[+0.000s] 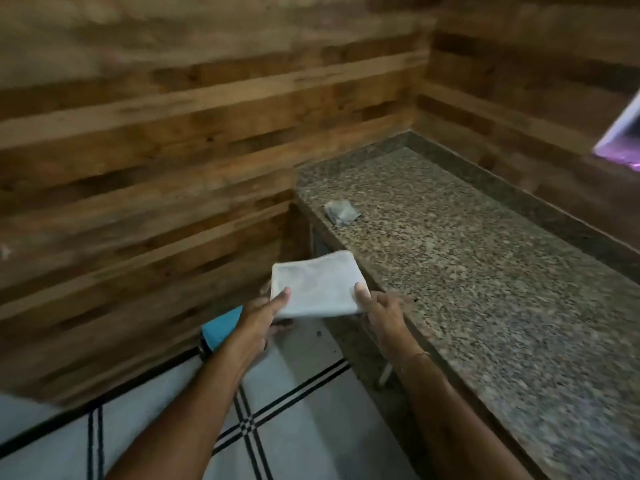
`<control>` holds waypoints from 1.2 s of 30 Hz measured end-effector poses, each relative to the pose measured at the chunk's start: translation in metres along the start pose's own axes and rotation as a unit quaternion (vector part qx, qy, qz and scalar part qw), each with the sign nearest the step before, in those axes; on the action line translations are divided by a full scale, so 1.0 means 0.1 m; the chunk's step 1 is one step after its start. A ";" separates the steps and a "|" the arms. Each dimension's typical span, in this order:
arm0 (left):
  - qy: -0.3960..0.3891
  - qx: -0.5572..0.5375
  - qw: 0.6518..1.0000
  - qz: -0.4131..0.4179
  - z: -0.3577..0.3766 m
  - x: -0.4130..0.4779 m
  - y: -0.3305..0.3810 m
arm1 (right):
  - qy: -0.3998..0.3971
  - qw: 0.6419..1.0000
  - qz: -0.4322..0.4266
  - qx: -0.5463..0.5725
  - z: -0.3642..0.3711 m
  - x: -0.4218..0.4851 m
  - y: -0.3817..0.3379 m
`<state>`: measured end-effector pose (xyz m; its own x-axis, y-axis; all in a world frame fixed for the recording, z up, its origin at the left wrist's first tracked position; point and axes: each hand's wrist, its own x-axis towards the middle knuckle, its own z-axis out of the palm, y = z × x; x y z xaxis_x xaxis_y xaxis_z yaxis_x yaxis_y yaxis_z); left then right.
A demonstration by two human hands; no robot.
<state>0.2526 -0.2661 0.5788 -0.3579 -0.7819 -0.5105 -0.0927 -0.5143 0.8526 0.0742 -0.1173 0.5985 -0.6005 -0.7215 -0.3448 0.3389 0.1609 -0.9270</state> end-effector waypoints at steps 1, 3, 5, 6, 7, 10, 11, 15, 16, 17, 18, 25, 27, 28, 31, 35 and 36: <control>0.014 -0.012 1.000 0.004 -0.21 -0.01 -0.02 | -0.002 1.000 -0.006 -0.014 0.19 -0.01 0.07; 0.034 -0.028 0.999 0.002 -0.61 -0.02 -0.06 | -0.002 0.999 -0.012 -0.035 0.57 -0.04 0.25; 0.035 -0.055 0.998 -0.012 -1.00 -0.03 -0.11 | -0.015 0.999 -0.008 -0.041 0.94 -0.05 0.43; 0.037 -0.074 0.996 -0.023 -1.21 -0.05 -0.14 | -0.026 0.999 -0.001 -0.047 1.11 -0.07 0.53; 0.040 -0.091 0.994 -0.036 -1.41 -0.07 -0.16 | -0.035 0.998 0.002 -0.052 1.27 -0.08 0.64; 0.048 -0.138 0.987 -0.065 -1.91 -0.09 -0.20 | -0.065 0.996 0.016 -0.065 1.61 -0.13 0.85; 0.053 -0.146 0.986 -0.068 -2.05 -0.09 -0.20 | -0.079 0.994 0.017 -0.070 1.71 -0.14 0.89; 0.077 -0.127 0.986 -0.078 -2.40 0.00 -0.23 | -0.111 0.989 0.040 -0.088 2.00 -0.08 0.93; 0.086 -0.111 0.987 -0.072 -2.46 0.05 -0.23 | -0.118 0.986 0.054 -0.100 2.09 -0.05 0.94; 0.091 -0.090 0.990 -0.066 -2.50 0.08 -0.24 | -0.120 0.984 0.070 -0.111 2.17 -0.01 0.93; 0.092 -0.070 0.991 -0.061 -2.53 0.12 -0.24 | -0.117 0.982 0.089 -0.120 2.25 0.04 0.92; 0.118 -0.035 0.989 -0.079 -2.71 0.51 -0.10 | -0.101 0.973 0.125 -0.166 2.72 0.65 1.00; 0.140 -0.029 0.986 -0.091 -2.75 0.68 -0.07 | -0.097 0.972 0.119 -0.178 2.84 0.86 1.04; 0.152 -0.028 0.983 -0.097 -2.76 0.77 -0.09 | -0.086 0.973 0.114 -0.182 2.90 0.99 1.08; 0.186 -0.040 0.973 -0.129 -2.77 1.08 -0.24 | -0.085 0.968 0.124 -0.200 3.05 1.35 1.31; 0.224 -0.038 0.961 -0.160 -2.87 1.43 -0.55 | -0.086 0.946 0.162 -0.268 3.19 1.80 1.68; 0.233 -0.034 0.959 -0.158 -2.91 1.48 -0.61 | -0.093 0.940 0.169 -0.281 3.21 1.89 1.77</control>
<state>0.4756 -0.4524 0.4188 0.1343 -0.6479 -0.7498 -0.0620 -0.7606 0.6462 0.2529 -0.4410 0.4168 -0.3736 -0.6620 -0.6497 0.0194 0.6947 -0.7190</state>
